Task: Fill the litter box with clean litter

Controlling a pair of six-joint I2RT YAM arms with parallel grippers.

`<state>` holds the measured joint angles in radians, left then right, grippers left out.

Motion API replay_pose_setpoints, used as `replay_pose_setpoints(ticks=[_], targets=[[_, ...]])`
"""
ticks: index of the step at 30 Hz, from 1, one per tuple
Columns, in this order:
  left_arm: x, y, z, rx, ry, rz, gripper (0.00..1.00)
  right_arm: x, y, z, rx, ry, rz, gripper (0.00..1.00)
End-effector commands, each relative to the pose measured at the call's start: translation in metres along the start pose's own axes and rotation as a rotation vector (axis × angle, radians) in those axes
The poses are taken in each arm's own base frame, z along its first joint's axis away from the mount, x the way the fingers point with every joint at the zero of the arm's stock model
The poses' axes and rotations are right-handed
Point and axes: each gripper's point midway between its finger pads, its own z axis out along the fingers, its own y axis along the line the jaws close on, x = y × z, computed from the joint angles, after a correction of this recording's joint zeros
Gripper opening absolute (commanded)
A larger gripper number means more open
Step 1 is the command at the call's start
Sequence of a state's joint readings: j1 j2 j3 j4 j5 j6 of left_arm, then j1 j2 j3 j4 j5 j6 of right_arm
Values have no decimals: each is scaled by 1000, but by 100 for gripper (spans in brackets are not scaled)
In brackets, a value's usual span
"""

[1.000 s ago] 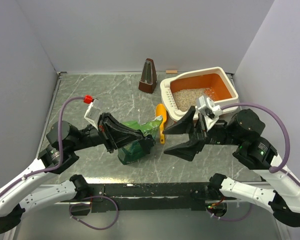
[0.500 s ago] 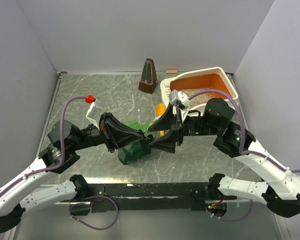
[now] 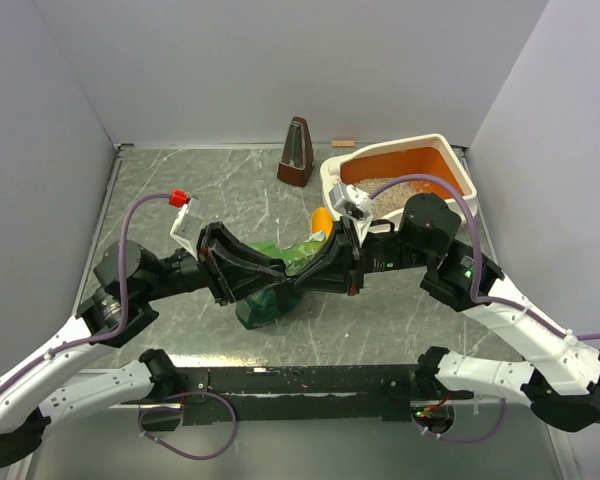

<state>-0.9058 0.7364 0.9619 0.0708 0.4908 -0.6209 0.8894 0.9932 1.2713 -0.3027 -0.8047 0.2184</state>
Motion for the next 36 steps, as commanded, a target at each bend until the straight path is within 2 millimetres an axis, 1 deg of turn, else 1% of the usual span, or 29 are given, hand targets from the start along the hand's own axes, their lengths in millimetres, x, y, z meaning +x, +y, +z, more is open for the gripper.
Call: replay_pose_setpoints(ticks=[1,4,6,7,9,10,12,15,16,17,19,22,24,27,28,32,36], targets=[[-23,-21,0,69,-50,36,42,-11,-7,2,42,-46,-27,0],[-15,-12,-3,26,-23,56,49,-19,-17,-10,159,-61,-56,0],[-13,-3,-6,-28,-17,94,58,-23,-29,-20,259,-60,-62,0],[-7,6,-9,-72,12,102,61,-24,-33,-27,304,-55,-63,0],[-2,22,-14,-154,41,140,63,-24,-45,-39,386,-35,-71,0],[3,31,-17,-198,70,154,63,-23,-51,-45,435,-24,-72,0],[9,58,-23,-321,95,202,64,-24,-65,-60,533,0,-95,0],[29,102,-34,-496,197,267,64,-28,-78,-76,632,9,-134,0],[35,115,-37,-538,232,293,64,-30,-84,-82,670,14,-185,0],[41,126,-39,-574,262,308,64,-31,-88,-85,692,12,-214,0],[54,141,-40,-604,325,342,64,-31,-92,-90,714,17,-254,0],[75,158,-37,-605,415,375,62,-31,-95,-90,709,34,-299,0],[88,166,-39,-604,470,389,62,-30,-101,-89,715,47,-318,0],[101,174,-42,-613,525,392,61,-24,-108,-85,702,80,-319,0],[104,179,-44,-610,546,427,61,-22,-112,-84,703,87,-314,0],[116,185,-48,-604,583,441,59,-16,-122,-79,686,110,-295,0],[125,187,-51,-591,602,451,56,-8,-130,-77,678,118,-274,0]])
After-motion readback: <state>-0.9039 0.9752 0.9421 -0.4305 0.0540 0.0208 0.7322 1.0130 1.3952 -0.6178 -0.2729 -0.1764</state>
